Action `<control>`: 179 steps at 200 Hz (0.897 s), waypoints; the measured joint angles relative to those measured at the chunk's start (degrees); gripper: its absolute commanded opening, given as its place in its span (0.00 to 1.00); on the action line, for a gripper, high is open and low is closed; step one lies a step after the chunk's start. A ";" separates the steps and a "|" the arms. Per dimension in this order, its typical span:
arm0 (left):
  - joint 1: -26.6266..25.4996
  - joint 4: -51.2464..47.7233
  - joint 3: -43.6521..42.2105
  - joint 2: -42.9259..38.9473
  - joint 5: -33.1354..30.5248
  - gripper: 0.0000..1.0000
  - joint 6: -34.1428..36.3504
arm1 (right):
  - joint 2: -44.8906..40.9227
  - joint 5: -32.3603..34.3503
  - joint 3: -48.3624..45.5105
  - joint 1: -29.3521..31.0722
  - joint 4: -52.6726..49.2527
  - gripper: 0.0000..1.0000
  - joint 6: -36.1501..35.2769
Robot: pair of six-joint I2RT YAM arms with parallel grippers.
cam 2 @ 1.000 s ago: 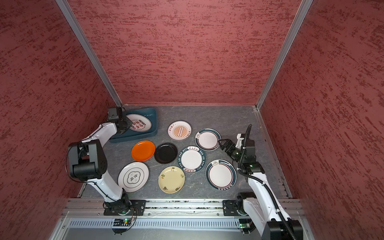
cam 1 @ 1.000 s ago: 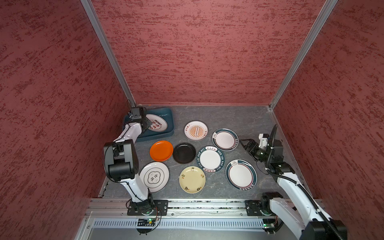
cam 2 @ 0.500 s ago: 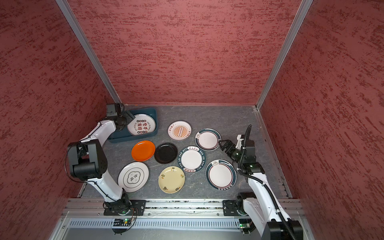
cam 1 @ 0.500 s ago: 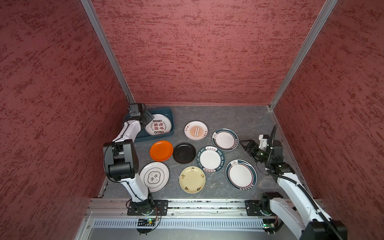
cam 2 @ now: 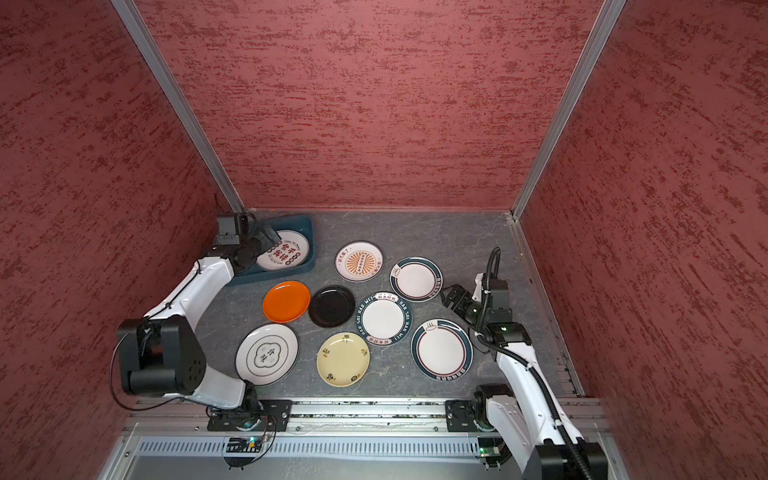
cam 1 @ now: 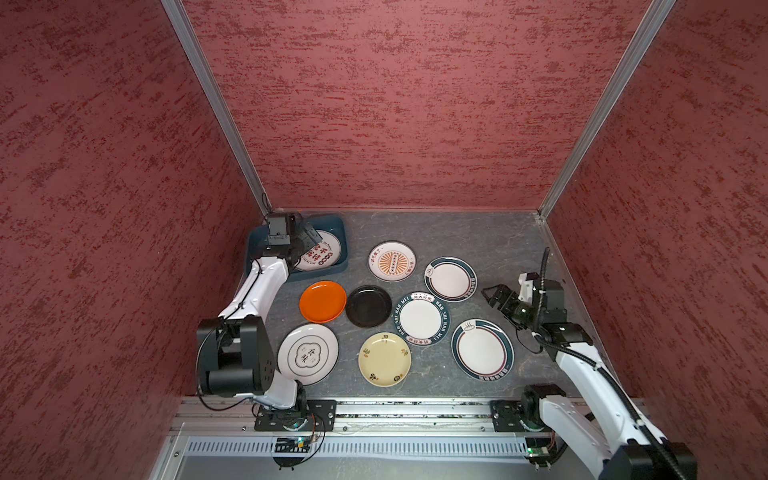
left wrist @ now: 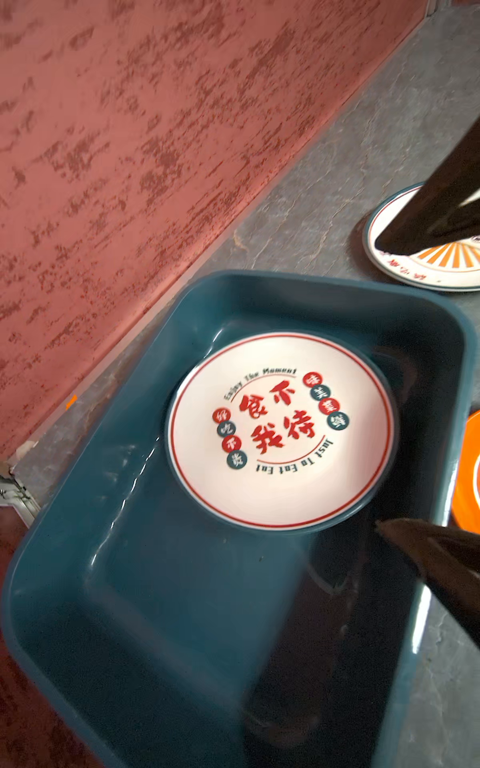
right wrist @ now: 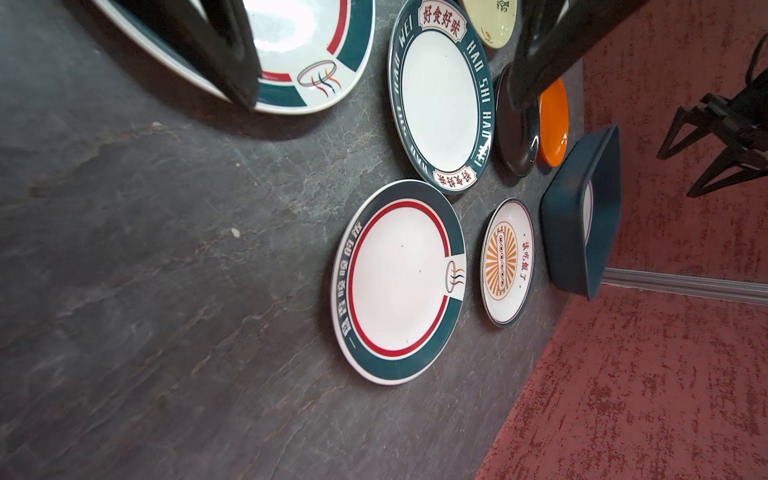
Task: Place the plates into the plastic bin on the countertop
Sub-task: 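Raise the left gripper from the bin while right gripper descends toward green-rimmed plate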
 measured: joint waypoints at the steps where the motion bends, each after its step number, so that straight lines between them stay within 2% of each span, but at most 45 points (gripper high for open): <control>1: -0.11 0.00 -0.11 -0.15 -0.04 0.99 0.00 | 0.00 0.07 0.07 -0.02 -0.11 0.95 -0.04; 55: -12.02 -0.57 -7.52 -11.02 -2.34 0.99 0.35 | -0.98 5.97 1.97 -0.07 -8.63 0.95 -4.55; 72: -14.21 -0.59 -9.22 -13.22 -2.14 0.99 0.35 | -1.27 6.73 1.92 -0.07 -10.36 0.95 -4.90; 132: -14.95 0.02 -17.25 -18.03 -1.14 0.99 0.39 | -2.64 6.12 -2.80 -0.11 -10.38 0.95 -2.62; 179: -14.95 2.10 -18.08 -18.49 -0.33 0.99 0.35 | -3.74 6.71 -5.86 -0.11 -10.54 0.95 0.55</control>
